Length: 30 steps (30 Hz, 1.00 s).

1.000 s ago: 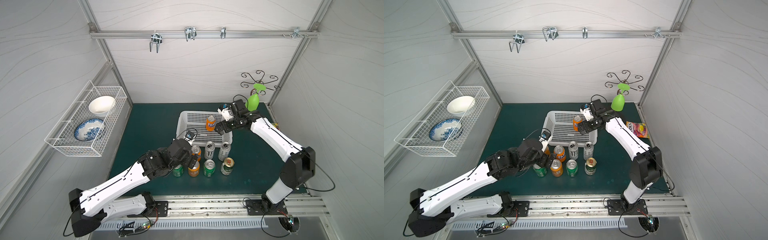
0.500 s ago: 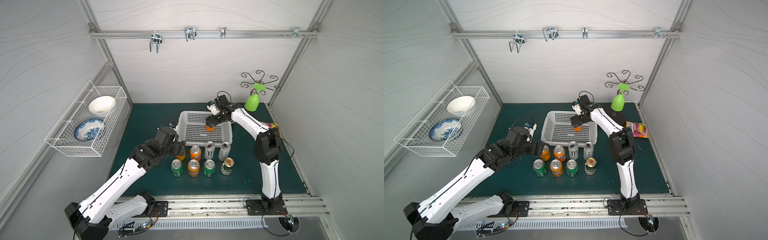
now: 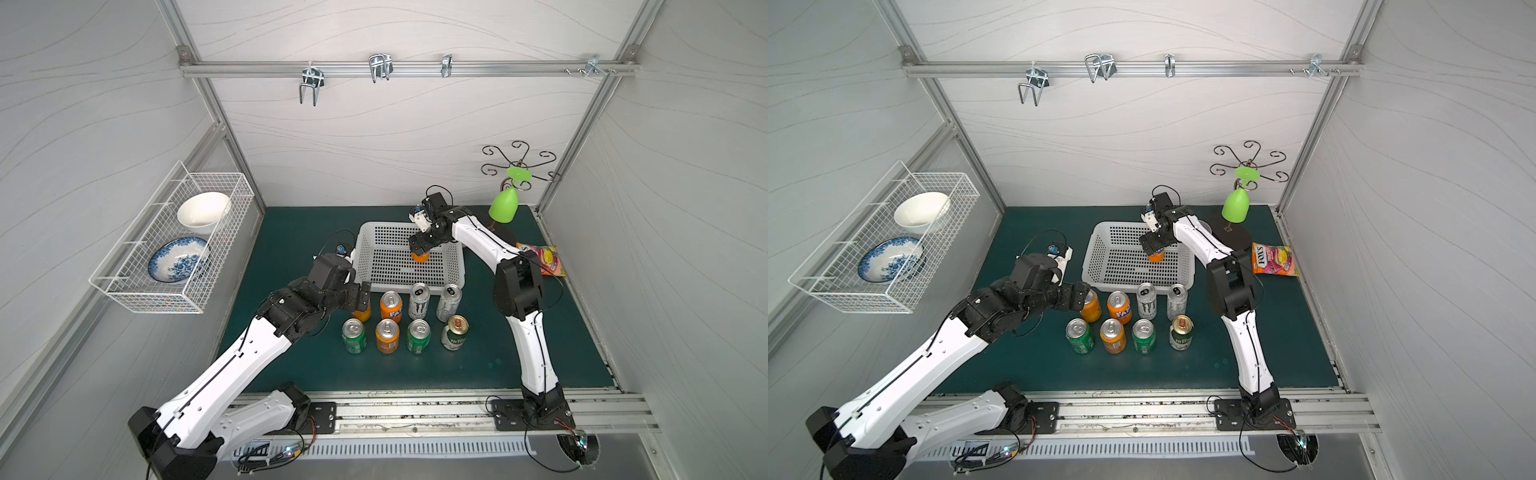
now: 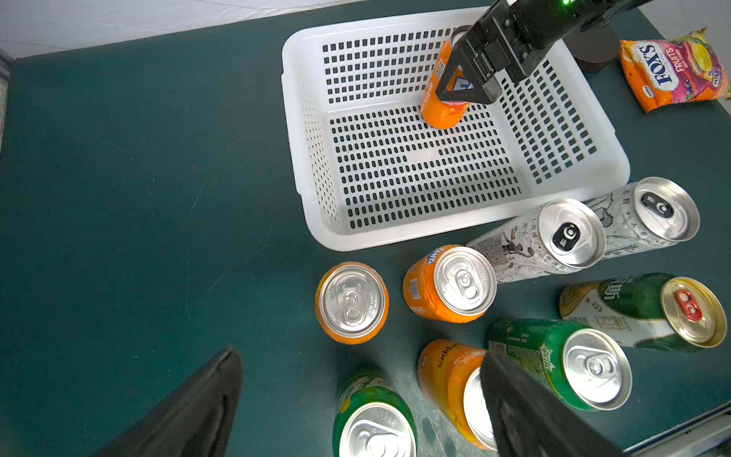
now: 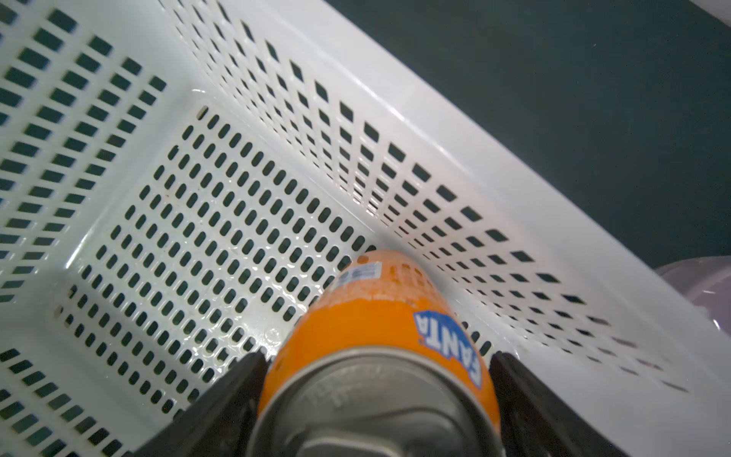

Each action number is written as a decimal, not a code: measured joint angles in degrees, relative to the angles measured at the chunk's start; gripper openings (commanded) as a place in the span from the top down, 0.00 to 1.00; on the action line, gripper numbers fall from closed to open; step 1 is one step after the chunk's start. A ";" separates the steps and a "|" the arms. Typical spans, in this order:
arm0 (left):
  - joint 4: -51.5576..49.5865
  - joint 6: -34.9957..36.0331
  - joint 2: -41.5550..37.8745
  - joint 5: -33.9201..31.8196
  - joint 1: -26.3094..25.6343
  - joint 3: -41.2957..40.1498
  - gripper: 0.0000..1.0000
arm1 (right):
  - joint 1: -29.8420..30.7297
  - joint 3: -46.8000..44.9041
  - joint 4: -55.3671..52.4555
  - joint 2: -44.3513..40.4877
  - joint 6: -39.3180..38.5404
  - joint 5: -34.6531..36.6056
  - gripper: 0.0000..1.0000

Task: Take out the drinks from the basket
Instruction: Pick up the drink from the basket.

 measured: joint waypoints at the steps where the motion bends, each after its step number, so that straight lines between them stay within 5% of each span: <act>1: 0.00 0.00 0.09 0.09 0.02 0.00 0.02 | 0.00 0.68 0.00 0.39 -0.07 0.09 0.18; 8: 0.00 0.00 0.17 0.79 0.07 0.00 0.02 | 0.02 2.14 -0.37 1.44 -0.44 0.61 0.38; 21: 0.02 0.00 0.17 1.18 0.33 0.00 0.02 | 0.35 2.03 -6.08 -1.97 -2.03 1.70 0.39; 30: 0.07 0.02 0.66 2.47 0.37 0.00 0.02 | 1.57 -0.04 -12.04 -16.57 -2.10 1.51 0.41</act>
